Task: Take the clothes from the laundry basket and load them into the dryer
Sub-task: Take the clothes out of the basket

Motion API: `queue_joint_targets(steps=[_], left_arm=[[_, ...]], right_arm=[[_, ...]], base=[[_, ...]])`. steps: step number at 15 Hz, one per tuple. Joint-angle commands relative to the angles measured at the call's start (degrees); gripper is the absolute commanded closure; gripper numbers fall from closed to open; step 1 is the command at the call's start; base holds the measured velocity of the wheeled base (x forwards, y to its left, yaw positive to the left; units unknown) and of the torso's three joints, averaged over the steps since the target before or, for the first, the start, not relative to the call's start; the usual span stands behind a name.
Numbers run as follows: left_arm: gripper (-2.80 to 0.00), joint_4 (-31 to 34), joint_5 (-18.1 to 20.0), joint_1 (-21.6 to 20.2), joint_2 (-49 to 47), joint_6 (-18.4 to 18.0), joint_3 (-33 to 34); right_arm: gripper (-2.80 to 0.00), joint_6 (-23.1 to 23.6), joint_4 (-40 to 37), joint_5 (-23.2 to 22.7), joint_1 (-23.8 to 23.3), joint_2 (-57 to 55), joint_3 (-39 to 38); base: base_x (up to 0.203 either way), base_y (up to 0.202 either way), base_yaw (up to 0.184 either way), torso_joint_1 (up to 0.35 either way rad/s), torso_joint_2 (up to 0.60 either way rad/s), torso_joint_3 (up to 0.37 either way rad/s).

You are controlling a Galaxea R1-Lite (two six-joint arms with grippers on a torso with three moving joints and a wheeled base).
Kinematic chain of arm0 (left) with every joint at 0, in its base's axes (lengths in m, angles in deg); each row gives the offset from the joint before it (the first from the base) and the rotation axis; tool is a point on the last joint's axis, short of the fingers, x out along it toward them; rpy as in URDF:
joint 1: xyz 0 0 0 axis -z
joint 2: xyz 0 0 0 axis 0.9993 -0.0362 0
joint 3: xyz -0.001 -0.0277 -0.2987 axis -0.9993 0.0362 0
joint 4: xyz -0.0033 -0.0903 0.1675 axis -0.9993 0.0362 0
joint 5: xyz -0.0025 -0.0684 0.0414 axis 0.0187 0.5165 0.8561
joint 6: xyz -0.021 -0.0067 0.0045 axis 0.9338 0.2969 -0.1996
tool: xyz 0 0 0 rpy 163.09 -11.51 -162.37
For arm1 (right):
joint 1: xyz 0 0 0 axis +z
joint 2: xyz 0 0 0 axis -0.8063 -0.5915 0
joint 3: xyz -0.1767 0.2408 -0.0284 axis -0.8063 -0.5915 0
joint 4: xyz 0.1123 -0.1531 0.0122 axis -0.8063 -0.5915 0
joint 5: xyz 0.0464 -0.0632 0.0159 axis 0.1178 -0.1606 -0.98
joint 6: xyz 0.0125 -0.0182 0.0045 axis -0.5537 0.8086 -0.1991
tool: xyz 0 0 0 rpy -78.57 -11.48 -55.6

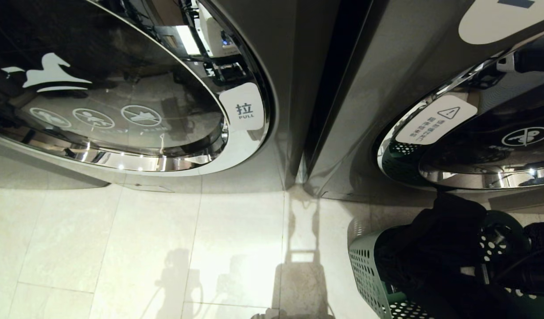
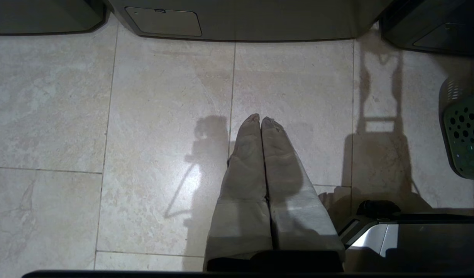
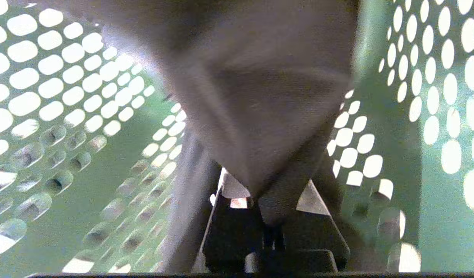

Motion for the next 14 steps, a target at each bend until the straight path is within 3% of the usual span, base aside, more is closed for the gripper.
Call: queue_joint_targets(steps=[1, 5, 11, 14], left_arm=[[0.0, 0.0, 0.0, 0.0, 0.0, 0.0, 0.0], [0.0, 0.0, 0.0, 0.0, 0.0, 0.0, 0.0], [0.0, 0.0, 0.0, 0.0, 0.0, 0.0, 0.0], [0.0, 0.0, 0.0, 0.0, 0.0, 0.0, 0.0]], right_arm=[[0.0, 0.1, -1.7, -0.2, -0.7, 8.8, -3.9], [0.0, -0.2, -9.2, -0.4, -2.4, 23.7, -10.8], [0.0, -2.2, -24.0, 0.1, -2.9, 48.5, -13.5], [0.0, -3.5, -29.2, 2.3, 1.1, 60.8, -13.7]], base=[[0.0, 0.0, 0.0, 0.0, 0.0, 0.0], [0.0, 0.0, 0.0, 0.0, 0.0, 0.0], [0.0, 0.0, 0.0, 0.0, 0.0, 0.0], [0.0, 0.0, 0.0, 0.0, 0.0, 0.0]])
